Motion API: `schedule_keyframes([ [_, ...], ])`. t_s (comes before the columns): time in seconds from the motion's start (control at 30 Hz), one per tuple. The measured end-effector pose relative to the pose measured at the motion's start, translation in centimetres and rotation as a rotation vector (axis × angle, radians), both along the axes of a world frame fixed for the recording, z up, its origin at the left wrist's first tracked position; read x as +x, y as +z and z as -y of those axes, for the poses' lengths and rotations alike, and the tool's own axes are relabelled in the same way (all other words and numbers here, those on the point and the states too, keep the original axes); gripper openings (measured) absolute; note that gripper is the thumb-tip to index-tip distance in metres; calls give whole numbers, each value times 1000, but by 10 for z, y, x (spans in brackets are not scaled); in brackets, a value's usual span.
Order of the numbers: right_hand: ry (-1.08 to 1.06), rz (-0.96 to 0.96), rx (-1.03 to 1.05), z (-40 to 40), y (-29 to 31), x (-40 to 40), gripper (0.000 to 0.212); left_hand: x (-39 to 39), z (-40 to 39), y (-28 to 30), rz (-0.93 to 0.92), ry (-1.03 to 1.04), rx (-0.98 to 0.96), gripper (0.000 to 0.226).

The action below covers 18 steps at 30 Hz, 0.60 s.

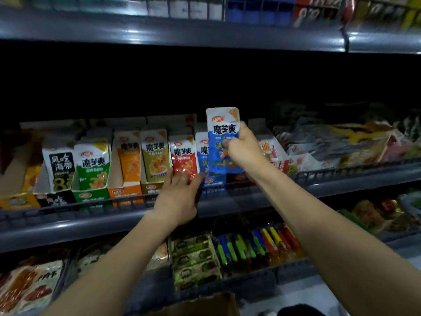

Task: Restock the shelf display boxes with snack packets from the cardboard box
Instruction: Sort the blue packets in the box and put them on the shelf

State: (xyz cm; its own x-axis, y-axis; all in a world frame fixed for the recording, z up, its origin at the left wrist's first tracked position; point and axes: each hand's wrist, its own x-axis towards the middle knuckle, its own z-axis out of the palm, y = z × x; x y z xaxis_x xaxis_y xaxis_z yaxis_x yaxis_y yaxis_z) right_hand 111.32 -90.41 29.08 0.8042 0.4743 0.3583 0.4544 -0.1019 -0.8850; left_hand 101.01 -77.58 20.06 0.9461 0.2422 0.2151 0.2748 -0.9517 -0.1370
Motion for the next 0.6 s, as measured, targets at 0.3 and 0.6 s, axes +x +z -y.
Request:
schedule_keyframes([
  [0.3,-53,-136,-6,-55,-20,16,25,1,6,-9,117,-2,40,84],
  [0.6,-130,139,-321,-42,-25,34,46,2,3,-9,144,-19,-11,92],
])
